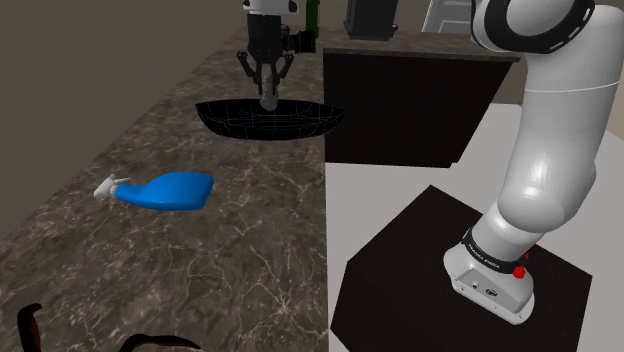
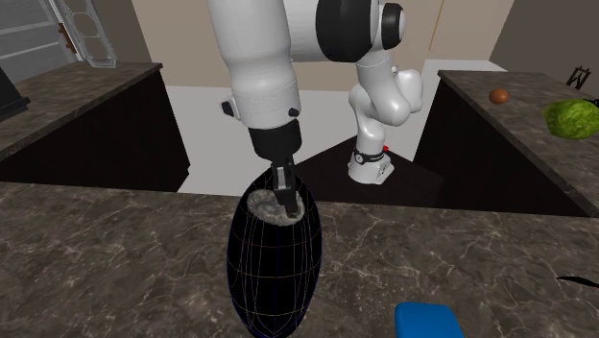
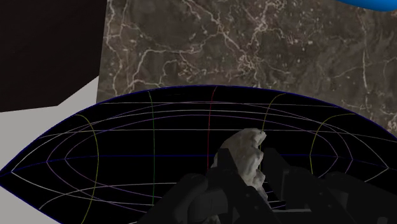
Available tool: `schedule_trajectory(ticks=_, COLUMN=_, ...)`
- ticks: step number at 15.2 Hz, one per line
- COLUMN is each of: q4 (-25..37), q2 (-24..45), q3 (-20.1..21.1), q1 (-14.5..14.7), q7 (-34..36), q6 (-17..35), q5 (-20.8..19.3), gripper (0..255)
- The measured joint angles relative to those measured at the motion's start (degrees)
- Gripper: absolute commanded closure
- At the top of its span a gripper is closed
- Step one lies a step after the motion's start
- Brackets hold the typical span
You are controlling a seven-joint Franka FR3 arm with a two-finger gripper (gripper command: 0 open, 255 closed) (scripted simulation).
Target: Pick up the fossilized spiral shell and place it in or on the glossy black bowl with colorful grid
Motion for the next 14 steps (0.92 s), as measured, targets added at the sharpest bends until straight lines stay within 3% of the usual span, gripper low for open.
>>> schedule_trajectory(ticks=2, q4=-0.03, q2=-0.01, q3=0.0, q1=-0.01, q7=0.0, q6=0.02, q5=0.0, gripper=255)
schedule_trajectory(ticks=3, q4=-0.03, q2=-0.01, q3=0.0, q1=-0.01, q7=0.0, q6=0.03, q5=0.0, gripper=0)
schedule_trajectory(ticks=9, q4=-0.03, q2=-0.02, q3=0.0, q1=0.0, q7=0.0, q6=0.03, q5=0.0, gripper=0)
schedule_trajectory(ticks=14, q4=11.66, q2=3.51, q3=-0.21, q1=2.07, q7=0.57, q6=-8.17, q5=-1.6, gripper=0)
